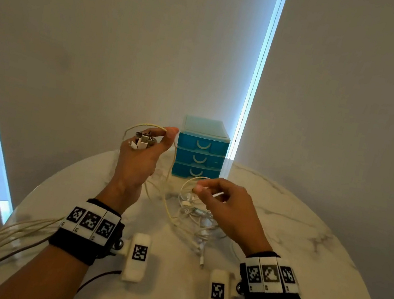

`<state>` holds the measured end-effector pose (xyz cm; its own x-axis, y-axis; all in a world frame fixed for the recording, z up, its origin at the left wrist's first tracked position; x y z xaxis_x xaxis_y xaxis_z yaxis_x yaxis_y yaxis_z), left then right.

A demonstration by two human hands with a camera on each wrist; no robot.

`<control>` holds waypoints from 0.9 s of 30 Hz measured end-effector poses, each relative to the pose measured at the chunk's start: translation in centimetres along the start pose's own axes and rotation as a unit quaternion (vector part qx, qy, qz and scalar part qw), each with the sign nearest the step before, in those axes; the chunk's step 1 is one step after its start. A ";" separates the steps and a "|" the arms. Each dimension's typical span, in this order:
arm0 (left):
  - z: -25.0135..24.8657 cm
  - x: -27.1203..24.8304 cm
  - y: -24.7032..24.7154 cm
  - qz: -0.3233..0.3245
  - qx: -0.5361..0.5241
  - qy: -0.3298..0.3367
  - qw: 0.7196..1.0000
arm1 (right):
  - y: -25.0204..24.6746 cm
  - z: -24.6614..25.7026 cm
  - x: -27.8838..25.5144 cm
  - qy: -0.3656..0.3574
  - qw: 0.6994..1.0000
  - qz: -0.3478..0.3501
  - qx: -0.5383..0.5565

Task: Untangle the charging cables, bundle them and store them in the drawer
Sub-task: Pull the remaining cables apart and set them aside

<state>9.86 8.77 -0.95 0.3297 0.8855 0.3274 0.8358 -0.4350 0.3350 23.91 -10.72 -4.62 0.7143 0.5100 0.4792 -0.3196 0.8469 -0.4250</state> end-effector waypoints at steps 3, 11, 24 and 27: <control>0.0 -0.3 0.7 0.037 -0.008 -0.009 0.999 | 3.5 0.9 -1.4 -0.014 0.994 0.099 -0.051; 0.0 -1.6 2.9 0.165 -0.044 -0.046 0.984 | 5.2 0.3 -2.0 0.019 0.995 0.094 -0.012; 0.7 -0.6 1.8 0.169 0.181 -0.008 0.969 | -6.3 -1.8 -0.7 0.157 0.883 -0.301 0.325; -1.4 -0.1 0.4 0.138 0.244 0.020 0.960 | -8.0 -2.1 -0.7 0.136 0.879 -0.344 0.300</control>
<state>9.51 8.27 0.42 0.5597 0.7358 0.3814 0.8280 -0.5154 -0.2208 27.28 -18.17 -3.22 0.9637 -0.1391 0.2278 0.0332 0.9093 0.4148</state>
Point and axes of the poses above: each hand's wrist, its own x-axis towards the middle knuckle, its own y-axis out of the palm, z = x × y, the point moved 9 cm from there along x, towards the middle knuckle, and after that the axes turned 11 degrees about -z, right-handed, at the moved point
